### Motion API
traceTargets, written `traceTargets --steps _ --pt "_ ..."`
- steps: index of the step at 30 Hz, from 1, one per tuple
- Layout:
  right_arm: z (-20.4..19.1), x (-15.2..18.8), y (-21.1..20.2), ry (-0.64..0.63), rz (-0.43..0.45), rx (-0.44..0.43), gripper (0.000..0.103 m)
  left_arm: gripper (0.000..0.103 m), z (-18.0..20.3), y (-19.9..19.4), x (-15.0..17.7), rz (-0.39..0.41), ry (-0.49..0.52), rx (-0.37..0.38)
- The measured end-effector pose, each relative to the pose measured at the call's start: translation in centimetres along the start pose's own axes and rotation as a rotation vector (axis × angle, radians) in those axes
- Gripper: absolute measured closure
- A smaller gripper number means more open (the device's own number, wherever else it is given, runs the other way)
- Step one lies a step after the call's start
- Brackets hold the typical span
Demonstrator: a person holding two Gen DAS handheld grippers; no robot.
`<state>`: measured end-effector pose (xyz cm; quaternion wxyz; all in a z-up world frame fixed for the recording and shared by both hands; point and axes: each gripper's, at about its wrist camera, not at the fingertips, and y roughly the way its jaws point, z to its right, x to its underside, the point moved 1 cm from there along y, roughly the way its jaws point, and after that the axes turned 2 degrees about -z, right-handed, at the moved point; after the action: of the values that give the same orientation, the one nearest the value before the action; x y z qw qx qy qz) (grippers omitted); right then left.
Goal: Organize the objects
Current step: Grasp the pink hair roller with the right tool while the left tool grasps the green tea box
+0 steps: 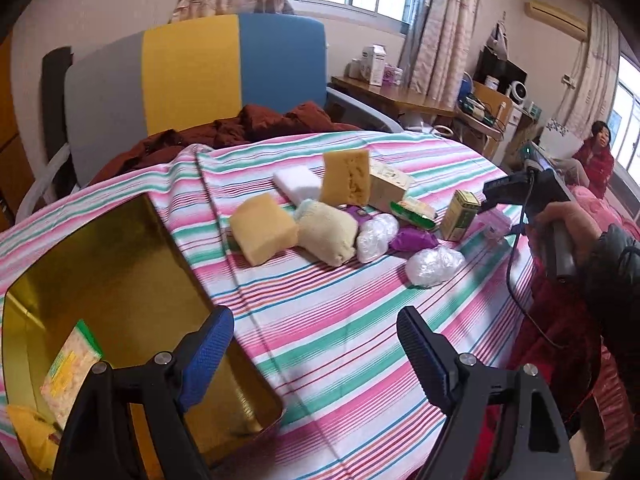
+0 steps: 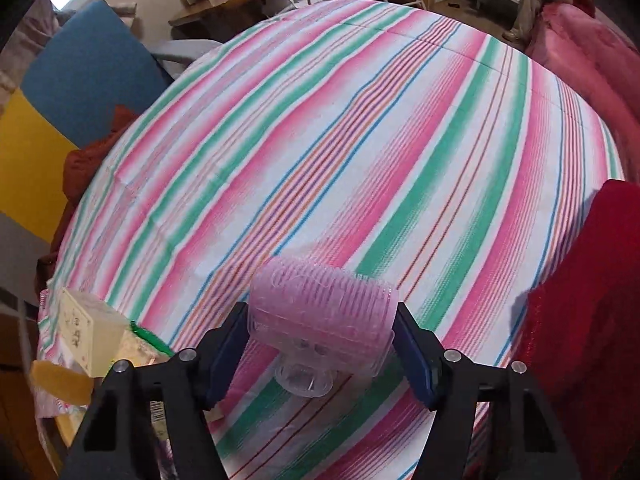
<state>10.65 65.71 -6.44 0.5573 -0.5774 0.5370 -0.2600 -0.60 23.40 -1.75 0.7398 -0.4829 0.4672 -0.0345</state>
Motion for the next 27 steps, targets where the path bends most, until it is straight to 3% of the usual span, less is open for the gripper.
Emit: traceTargets --steps 6,12,21,27 --pt "0.2 0.6 -4.4 -0.025 0.182 -0.125 0.033 0.018 2.3 2.1 -2.3 -0.011 0.058 0.031" --pt "1.9 0.5 -7.5 0.012 0.281 -0.224 0.033 0.018 6.2 5.1 -5.1 -0.035 0.116 0.097" --pt "0.3 -0.2 -5.8 0.027 0.301 -0.335 0.033 0.019 12.9 10.2 -8.1 -0.060 0.231 0.238" --pt "0.8 -0.5 -5.9 0.046 0.312 -0.378 0.033 0.019 16.4 14.2 -9.3 -0.120 0.275 0.281"
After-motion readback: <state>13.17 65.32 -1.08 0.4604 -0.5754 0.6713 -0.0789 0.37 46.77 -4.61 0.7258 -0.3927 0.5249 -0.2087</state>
